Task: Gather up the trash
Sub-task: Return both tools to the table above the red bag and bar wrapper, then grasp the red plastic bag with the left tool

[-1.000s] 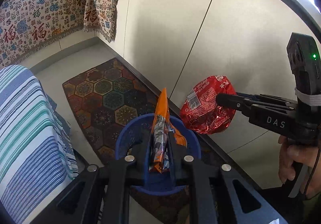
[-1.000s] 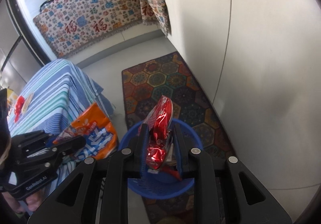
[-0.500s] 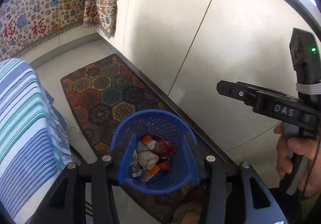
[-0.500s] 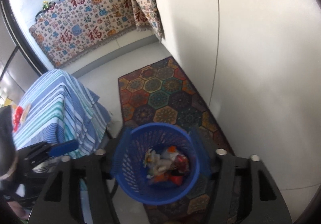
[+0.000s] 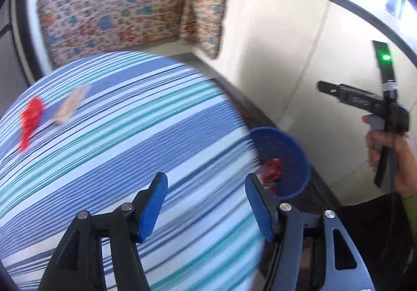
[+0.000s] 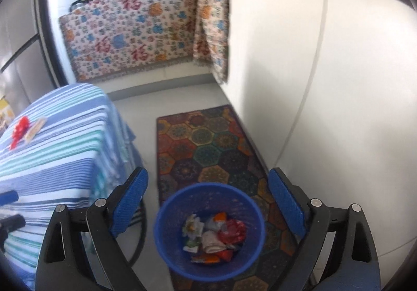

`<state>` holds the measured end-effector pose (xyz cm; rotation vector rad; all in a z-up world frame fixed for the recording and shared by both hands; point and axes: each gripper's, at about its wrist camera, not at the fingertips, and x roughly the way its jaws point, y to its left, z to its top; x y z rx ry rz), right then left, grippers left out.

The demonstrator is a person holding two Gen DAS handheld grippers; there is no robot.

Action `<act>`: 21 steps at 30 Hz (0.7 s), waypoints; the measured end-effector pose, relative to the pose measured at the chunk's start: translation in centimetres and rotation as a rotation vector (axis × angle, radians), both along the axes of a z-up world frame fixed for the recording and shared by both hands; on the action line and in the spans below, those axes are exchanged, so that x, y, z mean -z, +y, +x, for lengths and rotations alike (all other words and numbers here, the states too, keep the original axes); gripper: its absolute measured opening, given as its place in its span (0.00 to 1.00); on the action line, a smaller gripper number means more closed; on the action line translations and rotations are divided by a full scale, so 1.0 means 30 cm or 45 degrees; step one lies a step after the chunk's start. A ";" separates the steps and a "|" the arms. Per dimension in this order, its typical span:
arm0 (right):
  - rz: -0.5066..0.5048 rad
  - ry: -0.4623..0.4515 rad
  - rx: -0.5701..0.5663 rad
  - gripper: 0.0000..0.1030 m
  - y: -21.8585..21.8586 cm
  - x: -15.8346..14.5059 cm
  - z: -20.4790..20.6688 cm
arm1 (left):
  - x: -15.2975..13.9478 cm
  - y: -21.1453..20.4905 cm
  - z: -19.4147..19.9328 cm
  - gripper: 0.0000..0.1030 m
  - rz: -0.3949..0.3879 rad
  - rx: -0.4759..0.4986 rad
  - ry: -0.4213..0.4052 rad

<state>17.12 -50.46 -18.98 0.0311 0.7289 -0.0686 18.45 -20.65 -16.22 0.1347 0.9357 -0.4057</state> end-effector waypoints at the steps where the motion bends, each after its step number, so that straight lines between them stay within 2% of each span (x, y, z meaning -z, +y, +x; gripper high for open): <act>1: -0.005 -0.003 -0.046 0.92 0.063 -0.006 -0.002 | 0.009 0.073 0.003 0.61 0.027 -0.053 0.001; 6: 0.038 0.003 -0.292 0.92 0.392 -0.021 -0.016 | 0.014 0.374 0.035 0.61 0.067 -0.285 0.000; 10: 0.088 0.106 -0.447 0.94 0.674 0.025 0.031 | 0.022 0.546 0.089 0.61 0.111 -0.415 -0.009; 13: 0.018 0.168 -0.526 0.94 0.866 0.072 0.083 | 0.042 0.657 0.125 0.61 0.121 -0.476 0.001; 15: -0.034 0.204 -0.528 0.94 0.956 0.112 0.122 | 0.053 0.705 0.157 0.61 0.120 -0.504 0.015; 17: -0.036 0.240 -0.526 0.94 1.004 0.148 0.162 | 0.056 0.728 0.174 0.66 0.139 -0.517 -0.010; 19: -0.065 0.270 -0.523 0.94 1.040 0.181 0.193 | 0.061 0.757 0.196 0.75 0.134 -0.520 -0.021; 21: -0.068 0.256 -0.520 0.95 1.067 0.199 0.188 | 0.069 0.769 0.228 0.82 0.137 -0.530 -0.016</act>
